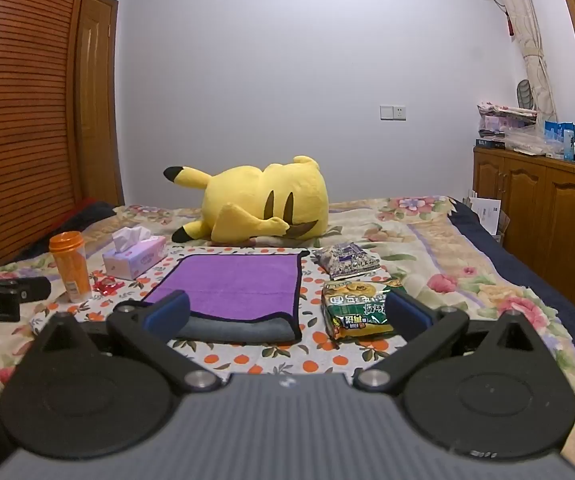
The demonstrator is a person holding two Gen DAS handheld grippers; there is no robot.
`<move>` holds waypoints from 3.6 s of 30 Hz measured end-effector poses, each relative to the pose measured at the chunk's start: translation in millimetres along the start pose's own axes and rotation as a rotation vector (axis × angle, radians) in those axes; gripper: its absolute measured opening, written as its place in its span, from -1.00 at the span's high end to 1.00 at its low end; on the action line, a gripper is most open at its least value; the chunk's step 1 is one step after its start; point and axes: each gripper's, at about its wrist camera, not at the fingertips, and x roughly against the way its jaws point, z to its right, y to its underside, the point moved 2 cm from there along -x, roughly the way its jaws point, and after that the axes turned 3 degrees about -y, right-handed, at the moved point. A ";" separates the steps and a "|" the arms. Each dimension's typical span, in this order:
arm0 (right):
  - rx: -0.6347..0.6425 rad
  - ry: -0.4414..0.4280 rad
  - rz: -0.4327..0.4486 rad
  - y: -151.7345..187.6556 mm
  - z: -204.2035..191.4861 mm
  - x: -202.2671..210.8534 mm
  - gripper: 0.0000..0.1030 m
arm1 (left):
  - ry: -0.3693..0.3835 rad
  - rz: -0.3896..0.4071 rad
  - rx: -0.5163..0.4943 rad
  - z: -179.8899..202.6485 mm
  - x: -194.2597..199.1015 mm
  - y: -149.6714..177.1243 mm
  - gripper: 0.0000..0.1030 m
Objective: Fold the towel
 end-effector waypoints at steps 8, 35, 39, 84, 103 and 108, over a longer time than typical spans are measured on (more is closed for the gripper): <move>0.000 0.000 0.001 -0.5 0.0 0.6 -1.00 | 0.000 0.001 -0.001 0.2 0.0 0.0 -1.00; 0.001 0.000 0.002 -1.3 -1.4 0.7 -1.00 | 0.001 0.000 -0.009 -4.1 -1.8 0.5 -1.00; 0.001 0.000 0.002 -1.7 -2.4 0.8 -1.00 | 0.000 0.000 -0.008 -4.2 -2.0 0.5 -1.00; 0.019 -0.008 -0.097 19.0 -13.7 -26.0 -1.00 | 0.024 -0.087 -0.022 -2.6 -41.1 12.3 -1.00; 0.017 -0.047 -0.172 17.0 -24.4 -66.4 -1.00 | 0.035 -0.131 -0.048 -19.3 -95.4 5.3 -1.00; 0.016 -0.071 -0.188 9.7 -25.3 -79.2 -1.00 | 0.048 -0.135 -0.058 -22.9 -110.5 1.1 -1.00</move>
